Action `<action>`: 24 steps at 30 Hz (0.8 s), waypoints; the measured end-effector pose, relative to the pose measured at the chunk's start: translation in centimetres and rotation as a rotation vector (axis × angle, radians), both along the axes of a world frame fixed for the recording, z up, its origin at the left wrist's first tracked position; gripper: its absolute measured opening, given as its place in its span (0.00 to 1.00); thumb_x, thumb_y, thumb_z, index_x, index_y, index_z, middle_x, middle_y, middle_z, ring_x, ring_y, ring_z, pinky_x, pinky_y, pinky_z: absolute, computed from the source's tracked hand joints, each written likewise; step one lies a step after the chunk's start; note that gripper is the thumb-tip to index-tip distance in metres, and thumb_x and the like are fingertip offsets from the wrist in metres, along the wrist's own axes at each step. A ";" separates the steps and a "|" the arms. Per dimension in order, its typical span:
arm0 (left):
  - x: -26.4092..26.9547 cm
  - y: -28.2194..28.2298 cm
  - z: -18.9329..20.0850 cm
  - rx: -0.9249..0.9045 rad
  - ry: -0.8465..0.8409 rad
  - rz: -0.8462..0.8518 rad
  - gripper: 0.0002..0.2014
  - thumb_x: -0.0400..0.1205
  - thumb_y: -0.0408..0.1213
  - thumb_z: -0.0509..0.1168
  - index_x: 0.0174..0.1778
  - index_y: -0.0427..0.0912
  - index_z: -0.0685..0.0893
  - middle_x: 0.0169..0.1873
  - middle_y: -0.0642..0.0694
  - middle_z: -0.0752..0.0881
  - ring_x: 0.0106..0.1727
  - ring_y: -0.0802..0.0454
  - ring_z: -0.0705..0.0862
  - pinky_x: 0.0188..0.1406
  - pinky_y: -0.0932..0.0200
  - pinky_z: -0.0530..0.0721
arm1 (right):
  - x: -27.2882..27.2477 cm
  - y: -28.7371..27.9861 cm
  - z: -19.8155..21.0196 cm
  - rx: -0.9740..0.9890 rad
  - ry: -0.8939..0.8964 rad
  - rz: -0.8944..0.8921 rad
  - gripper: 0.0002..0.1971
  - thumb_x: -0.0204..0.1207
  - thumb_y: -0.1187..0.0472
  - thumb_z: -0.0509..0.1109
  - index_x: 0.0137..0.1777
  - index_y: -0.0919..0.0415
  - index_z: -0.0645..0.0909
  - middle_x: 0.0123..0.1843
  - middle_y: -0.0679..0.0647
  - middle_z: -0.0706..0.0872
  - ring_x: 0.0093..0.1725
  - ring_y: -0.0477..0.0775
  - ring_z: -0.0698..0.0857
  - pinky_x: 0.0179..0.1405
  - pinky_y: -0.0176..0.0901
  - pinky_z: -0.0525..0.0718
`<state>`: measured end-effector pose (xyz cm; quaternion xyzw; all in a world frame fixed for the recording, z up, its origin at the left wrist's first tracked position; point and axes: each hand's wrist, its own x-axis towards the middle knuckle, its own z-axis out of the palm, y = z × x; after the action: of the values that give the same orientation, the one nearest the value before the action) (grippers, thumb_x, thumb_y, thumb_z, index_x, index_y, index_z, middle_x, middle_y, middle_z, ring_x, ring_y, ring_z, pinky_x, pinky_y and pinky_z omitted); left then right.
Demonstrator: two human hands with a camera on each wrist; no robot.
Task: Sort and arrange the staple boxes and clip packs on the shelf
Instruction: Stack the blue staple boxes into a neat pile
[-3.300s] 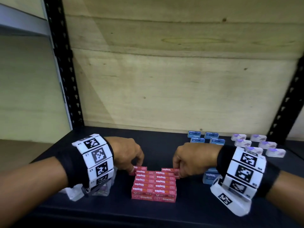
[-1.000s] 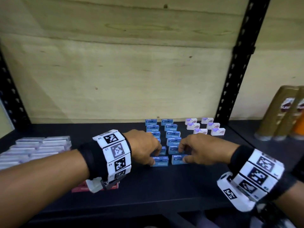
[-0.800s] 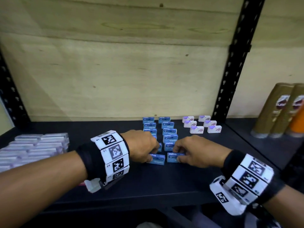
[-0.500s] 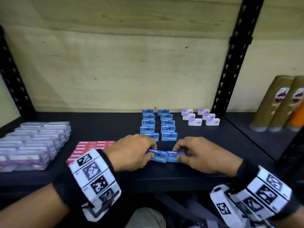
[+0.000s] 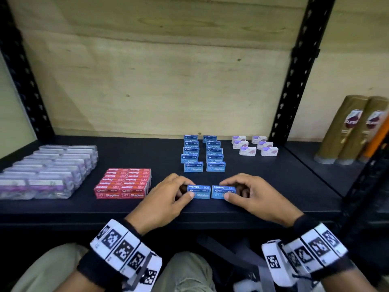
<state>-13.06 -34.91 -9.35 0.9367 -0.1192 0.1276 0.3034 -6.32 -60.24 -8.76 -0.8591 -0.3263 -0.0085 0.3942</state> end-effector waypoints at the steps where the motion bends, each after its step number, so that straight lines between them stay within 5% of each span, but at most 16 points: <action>1: 0.0 0.1 -0.1 -0.003 -0.004 0.000 0.08 0.85 0.48 0.64 0.59 0.57 0.81 0.47 0.60 0.77 0.48 0.64 0.80 0.41 0.75 0.72 | 0.1 -0.2 -0.1 0.016 0.030 -0.002 0.11 0.75 0.56 0.79 0.56 0.44 0.88 0.38 0.40 0.84 0.32 0.38 0.77 0.36 0.27 0.75; 7: 0.0 0.4 -0.3 -0.061 -0.012 -0.003 0.08 0.84 0.46 0.66 0.58 0.57 0.83 0.46 0.59 0.79 0.47 0.64 0.80 0.41 0.74 0.74 | 0.4 -0.6 -0.3 0.140 0.160 0.023 0.11 0.73 0.57 0.81 0.53 0.44 0.90 0.43 0.60 0.90 0.39 0.47 0.81 0.47 0.46 0.83; 24: -0.2 0.2 -0.8 -0.084 -0.009 0.041 0.09 0.84 0.48 0.65 0.60 0.57 0.82 0.48 0.61 0.79 0.48 0.66 0.81 0.48 0.66 0.78 | -0.1 -0.3 -0.3 0.172 0.153 0.005 0.11 0.72 0.57 0.81 0.52 0.42 0.91 0.44 0.56 0.91 0.41 0.46 0.85 0.55 0.53 0.86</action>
<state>-13.28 -34.70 -10.16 0.9249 -0.0958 0.1430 0.3391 -6.39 -60.52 -9.07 -0.8195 -0.2955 0.0303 0.4900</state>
